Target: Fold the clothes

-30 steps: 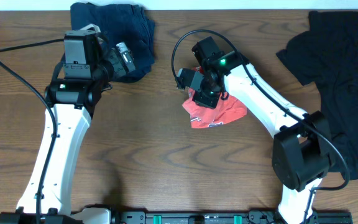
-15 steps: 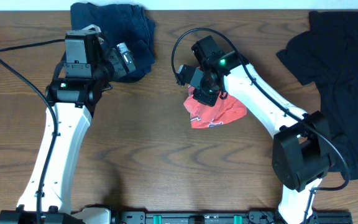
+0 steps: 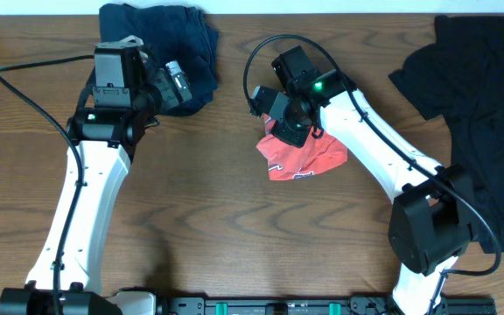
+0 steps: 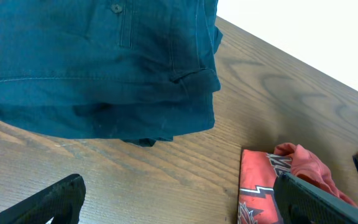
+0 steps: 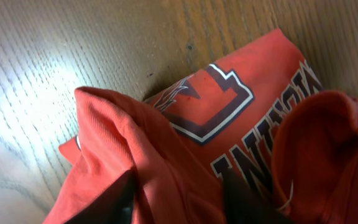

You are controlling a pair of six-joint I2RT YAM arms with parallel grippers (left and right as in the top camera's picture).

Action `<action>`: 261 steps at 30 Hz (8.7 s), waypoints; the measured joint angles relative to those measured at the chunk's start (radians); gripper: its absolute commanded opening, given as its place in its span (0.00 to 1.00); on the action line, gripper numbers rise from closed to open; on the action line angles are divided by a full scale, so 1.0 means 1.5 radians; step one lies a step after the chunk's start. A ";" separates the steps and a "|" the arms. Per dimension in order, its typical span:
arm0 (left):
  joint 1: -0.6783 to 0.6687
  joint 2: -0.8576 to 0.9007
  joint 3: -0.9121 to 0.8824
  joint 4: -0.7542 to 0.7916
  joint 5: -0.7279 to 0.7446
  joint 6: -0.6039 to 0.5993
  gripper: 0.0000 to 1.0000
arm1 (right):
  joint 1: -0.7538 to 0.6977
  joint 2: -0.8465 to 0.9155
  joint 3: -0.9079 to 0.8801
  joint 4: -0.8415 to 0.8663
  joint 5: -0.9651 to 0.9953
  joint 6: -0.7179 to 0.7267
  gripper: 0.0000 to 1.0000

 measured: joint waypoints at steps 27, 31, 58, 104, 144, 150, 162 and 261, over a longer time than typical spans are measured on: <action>0.000 0.001 0.000 -0.012 0.000 0.000 0.98 | -0.182 -0.091 0.043 -0.197 -0.011 0.190 0.01; 0.000 0.001 0.000 -0.012 0.000 0.000 0.98 | -0.228 -0.091 0.006 -0.216 -0.019 0.229 0.01; 0.000 0.027 0.000 -0.001 0.000 0.000 0.98 | -0.184 -0.127 -0.004 -0.101 -0.087 0.326 0.50; 0.000 0.027 0.000 -0.001 -0.013 0.002 0.98 | -0.232 -0.020 0.098 -0.189 -0.025 0.302 0.55; 0.000 0.032 0.000 -0.029 -0.015 0.002 0.98 | -0.253 -0.052 -0.104 0.016 0.211 0.406 0.25; 0.000 0.032 0.000 -0.029 -0.015 0.002 0.98 | -0.354 -0.052 -0.104 0.014 0.083 0.357 0.72; 0.000 0.032 0.000 -0.029 -0.015 0.002 0.98 | -0.348 -0.087 -0.043 -0.082 -0.074 0.316 0.65; -0.321 0.418 -0.001 0.352 -0.081 0.313 0.99 | -0.486 -0.135 0.098 -0.039 -0.076 0.430 0.93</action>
